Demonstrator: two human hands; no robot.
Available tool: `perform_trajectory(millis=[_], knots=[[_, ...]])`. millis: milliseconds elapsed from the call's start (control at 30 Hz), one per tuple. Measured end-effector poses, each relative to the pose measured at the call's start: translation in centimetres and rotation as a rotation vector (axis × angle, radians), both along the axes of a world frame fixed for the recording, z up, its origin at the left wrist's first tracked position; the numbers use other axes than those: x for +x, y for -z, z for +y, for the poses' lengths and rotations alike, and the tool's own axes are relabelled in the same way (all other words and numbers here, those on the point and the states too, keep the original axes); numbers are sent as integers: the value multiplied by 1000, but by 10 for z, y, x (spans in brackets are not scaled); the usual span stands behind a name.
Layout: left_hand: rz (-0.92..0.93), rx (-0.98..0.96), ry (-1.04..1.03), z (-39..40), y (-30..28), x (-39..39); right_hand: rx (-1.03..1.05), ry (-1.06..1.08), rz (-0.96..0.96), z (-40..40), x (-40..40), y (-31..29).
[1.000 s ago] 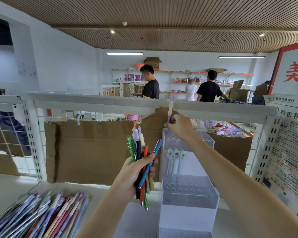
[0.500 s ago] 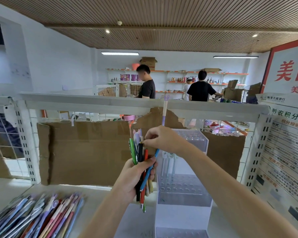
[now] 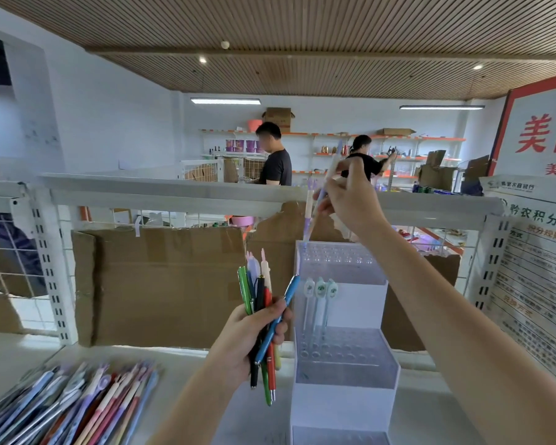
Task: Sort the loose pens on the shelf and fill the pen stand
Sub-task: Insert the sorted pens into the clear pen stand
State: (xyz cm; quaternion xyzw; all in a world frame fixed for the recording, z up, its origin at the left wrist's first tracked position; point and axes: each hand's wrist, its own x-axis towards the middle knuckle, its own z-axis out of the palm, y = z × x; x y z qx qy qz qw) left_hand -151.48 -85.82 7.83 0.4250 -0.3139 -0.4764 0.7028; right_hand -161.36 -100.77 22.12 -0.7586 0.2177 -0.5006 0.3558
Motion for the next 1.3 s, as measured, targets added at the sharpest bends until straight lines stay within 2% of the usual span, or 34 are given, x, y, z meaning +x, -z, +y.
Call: perform_trajectory(millis=[167, 800, 1000, 1300], knots=[[54, -30, -3, 0, -4, 2, -105, 136, 96, -22, -6, 7], [25, -23, -10, 2, -6, 3, -61, 90, 362, -40, 15, 43], [20, -9, -20, 3, -5, 5, -135, 89, 431, -39, 18, 53], [35, -12, -14, 4, -4, 6, -155, 197, 556, -40, 18, 54]])
